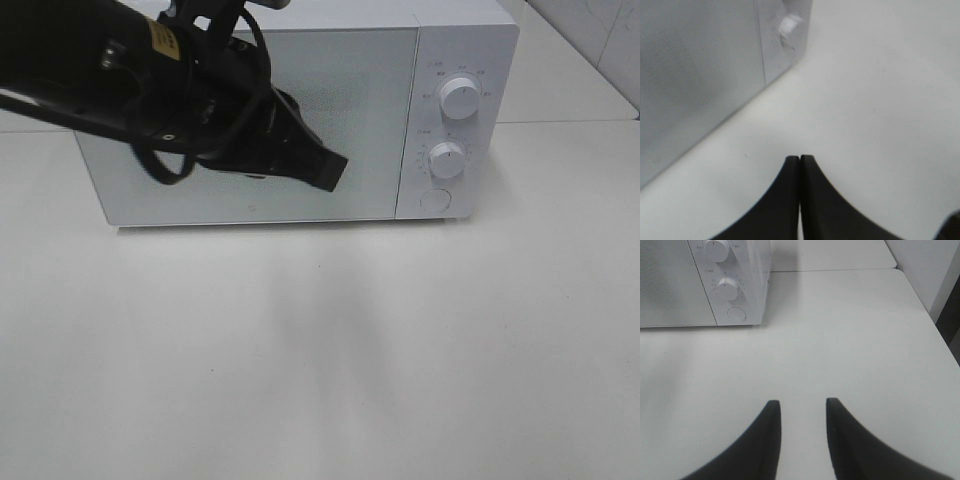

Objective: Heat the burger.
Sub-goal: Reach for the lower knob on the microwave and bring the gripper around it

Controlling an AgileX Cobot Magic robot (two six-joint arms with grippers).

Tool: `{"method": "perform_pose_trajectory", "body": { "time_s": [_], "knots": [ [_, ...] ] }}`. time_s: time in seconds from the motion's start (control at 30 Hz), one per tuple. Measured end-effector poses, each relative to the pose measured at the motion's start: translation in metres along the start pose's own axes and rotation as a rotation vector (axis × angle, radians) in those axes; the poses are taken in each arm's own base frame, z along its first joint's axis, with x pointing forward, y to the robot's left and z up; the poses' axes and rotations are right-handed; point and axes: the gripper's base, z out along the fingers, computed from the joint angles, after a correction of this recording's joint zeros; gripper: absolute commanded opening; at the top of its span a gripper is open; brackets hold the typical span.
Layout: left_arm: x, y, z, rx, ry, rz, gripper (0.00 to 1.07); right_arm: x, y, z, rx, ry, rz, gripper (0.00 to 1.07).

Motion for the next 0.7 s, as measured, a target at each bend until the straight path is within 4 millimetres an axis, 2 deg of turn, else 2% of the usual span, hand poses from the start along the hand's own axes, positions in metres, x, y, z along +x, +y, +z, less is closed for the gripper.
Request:
{"method": "perform_pose_trajectory", "body": {
  "time_s": [0.03,0.07,0.1,0.13,0.17,0.2,0.23,0.27,0.3,0.33,0.4,0.53,0.6,0.63,0.67,0.7],
  "knots": [
    [0.003,-0.005,-0.016,0.027,0.064,0.008,0.00,0.000,0.000,0.000,0.000,0.000,0.000,0.34],
    [0.003,-0.005,-0.016,0.027,0.064,0.008,0.00,0.000,0.000,0.000,0.000,0.000,0.000,0.34],
    [0.005,-0.007,-0.022,0.038,0.094,0.011,0.00,0.000,0.000,0.000,0.000,0.000,0.000,0.34],
    [0.007,-0.009,-0.035,0.052,0.133,0.016,0.05,0.000,0.000,0.000,0.000,0.000,0.000,0.34],
    [0.007,-0.009,-0.035,0.052,0.133,0.016,0.05,0.000,0.000,0.000,0.000,0.000,0.000,0.34],
    [0.008,-0.010,-0.045,0.062,0.164,0.012,0.20,0.000,0.000,0.000,0.000,0.000,0.000,0.34],
    [0.008,-0.010,-0.045,0.062,0.164,0.012,0.20,0.000,0.000,0.000,0.000,0.000,0.000,0.34],
    [0.010,-0.011,-0.049,0.064,0.181,0.008,0.33,0.000,0.000,0.000,0.000,0.000,0.000,0.34],
    [0.012,-0.011,-0.056,0.064,0.219,-0.009,0.69,0.000,0.000,0.000,0.000,0.000,0.000,0.34],
    [0.012,-0.011,-0.056,0.064,0.219,-0.009,0.69,0.000,0.000,0.000,0.000,0.000,0.000,0.34],
    [0.017,-0.010,-0.062,0.037,0.272,-0.040,1.01,0.000,0.000,0.000,0.000,0.000,0.000,0.34],
    [0.022,-0.004,-0.065,-0.014,0.331,-0.077,1.01,0.000,0.000,0.000,0.000,0.000,0.000,0.34],
    [0.025,0.010,-0.070,-0.067,0.362,-0.167,1.01,0.000,0.000,0.000,0.000,0.000,0.000,0.34],
    [0.025,0.010,-0.070,-0.067,0.362,-0.167,1.01,0.000,0.000,0.000,0.000,0.000,0.000,0.34],
    [0.027,0.023,-0.077,-0.104,0.377,-0.223,1.01,0.000,0.000,0.000,0.000,0.000,0.000,0.34],
    [0.027,0.023,-0.077,-0.104,0.377,-0.223,1.01,0.000,0.000,0.000,0.000,0.000,0.000,0.34]
  ]
}}
